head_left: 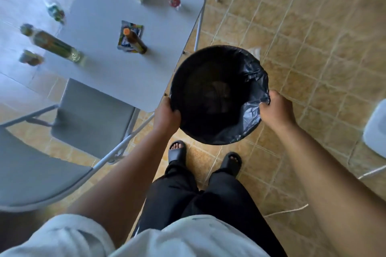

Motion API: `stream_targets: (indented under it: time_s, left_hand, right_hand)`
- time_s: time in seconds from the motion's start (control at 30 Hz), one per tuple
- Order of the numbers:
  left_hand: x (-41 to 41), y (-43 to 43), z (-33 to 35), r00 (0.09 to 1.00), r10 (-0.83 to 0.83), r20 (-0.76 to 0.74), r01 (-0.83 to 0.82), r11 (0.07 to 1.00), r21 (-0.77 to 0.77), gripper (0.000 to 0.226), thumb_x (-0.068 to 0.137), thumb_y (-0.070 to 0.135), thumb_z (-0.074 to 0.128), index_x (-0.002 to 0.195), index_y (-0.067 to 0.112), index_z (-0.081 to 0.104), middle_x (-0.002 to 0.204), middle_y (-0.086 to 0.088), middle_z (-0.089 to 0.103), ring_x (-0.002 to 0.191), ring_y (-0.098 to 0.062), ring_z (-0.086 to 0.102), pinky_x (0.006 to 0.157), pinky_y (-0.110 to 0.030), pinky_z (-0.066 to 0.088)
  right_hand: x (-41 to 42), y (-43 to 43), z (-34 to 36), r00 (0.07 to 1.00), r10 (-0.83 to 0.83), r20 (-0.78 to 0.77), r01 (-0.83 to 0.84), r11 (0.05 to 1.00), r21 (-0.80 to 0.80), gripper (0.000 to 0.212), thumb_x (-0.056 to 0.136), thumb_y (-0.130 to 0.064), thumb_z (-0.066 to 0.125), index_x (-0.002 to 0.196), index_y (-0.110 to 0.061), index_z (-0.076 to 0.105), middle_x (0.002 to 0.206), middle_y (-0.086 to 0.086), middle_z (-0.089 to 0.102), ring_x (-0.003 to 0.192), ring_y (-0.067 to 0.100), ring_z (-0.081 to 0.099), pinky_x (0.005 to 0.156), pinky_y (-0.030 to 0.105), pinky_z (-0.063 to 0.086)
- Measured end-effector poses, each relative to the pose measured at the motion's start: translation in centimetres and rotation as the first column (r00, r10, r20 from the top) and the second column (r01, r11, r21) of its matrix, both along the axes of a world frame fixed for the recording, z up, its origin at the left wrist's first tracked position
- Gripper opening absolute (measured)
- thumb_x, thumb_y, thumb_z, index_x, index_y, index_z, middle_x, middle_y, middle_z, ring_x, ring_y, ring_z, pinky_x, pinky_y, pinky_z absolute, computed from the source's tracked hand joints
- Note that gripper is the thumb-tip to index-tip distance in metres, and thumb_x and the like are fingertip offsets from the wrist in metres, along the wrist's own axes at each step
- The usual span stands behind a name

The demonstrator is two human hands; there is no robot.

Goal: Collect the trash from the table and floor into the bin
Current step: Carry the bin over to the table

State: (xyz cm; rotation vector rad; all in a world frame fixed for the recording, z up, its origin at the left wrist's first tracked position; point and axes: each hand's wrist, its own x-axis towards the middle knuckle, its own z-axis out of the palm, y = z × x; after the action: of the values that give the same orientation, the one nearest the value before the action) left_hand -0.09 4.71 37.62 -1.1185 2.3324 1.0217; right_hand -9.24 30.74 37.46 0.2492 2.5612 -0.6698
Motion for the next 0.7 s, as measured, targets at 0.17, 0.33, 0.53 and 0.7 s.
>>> stream_targets:
  time_s: [0.17, 0.33, 0.53, 0.7]
  left_hand:
    - [2.2, -0.6, 6.5, 0.993, 0.093, -0.068, -0.096, 0.995, -0.039, 0.039, 0.083, 0.004, 0.046, 0.12, 0.009, 0.053, 0.104, -0.015, 0.064, 0.095, -0.037, 0.059, 0.078, -0.044, 0.053]
    - [4.7, -3.4, 8.5, 0.958, 0.245, -0.148, -0.245, 0.969, 0.021, 0.041, 0.083, 0.004, 0.047, 0.123, 0.01, 0.053, 0.107, -0.012, 0.063, 0.096, -0.031, 0.06, 0.085, -0.048, 0.054]
    - [6.4, -9.8, 8.2, 0.882, 0.44, -0.169, -0.429, 0.898, 0.101, 0.043, 0.085, 0.001, 0.048, 0.125, 0.014, 0.054, 0.105, -0.007, 0.063, 0.092, -0.026, 0.06, 0.071, -0.034, 0.048]
    - [7.6, -14.9, 7.3, 0.808, 0.565, -0.165, -0.55, 0.825, 0.128, 0.044, 0.088, -0.003, 0.048, 0.129, 0.014, 0.054, 0.103, -0.008, 0.062, 0.086, -0.023, 0.059, 0.063, -0.028, 0.045]
  right_hand:
    - [-0.3, -1.1, 6.8, 0.99, 0.117, -0.078, -0.121, 0.991, -0.048, 0.021, 0.091, -0.01, 0.049, 0.109, -0.004, 0.059, 0.106, 0.024, 0.066, 0.083, 0.034, 0.055, 0.07, 0.03, 0.037]
    - [-1.5, -5.5, 9.3, 0.962, 0.251, -0.108, -0.26, 0.962, -0.081, 0.021, 0.092, -0.01, 0.05, 0.109, -0.007, 0.06, 0.1, 0.017, 0.066, 0.073, 0.026, 0.048, 0.066, 0.028, 0.037]
    - [-3.7, -14.9, 9.9, 0.911, 0.406, -0.069, -0.412, 0.905, -0.106, 0.021, 0.092, -0.009, 0.047, 0.11, -0.006, 0.058, 0.098, 0.013, 0.065, 0.077, 0.028, 0.052, 0.067, 0.029, 0.038]
    - [-5.0, -22.4, 9.2, 0.84, 0.542, -0.014, -0.541, 0.836, -0.092, 0.013, 0.092, -0.01, 0.047, 0.102, -0.007, 0.055, 0.099, 0.016, 0.065, 0.08, 0.032, 0.055, 0.065, 0.03, 0.039]
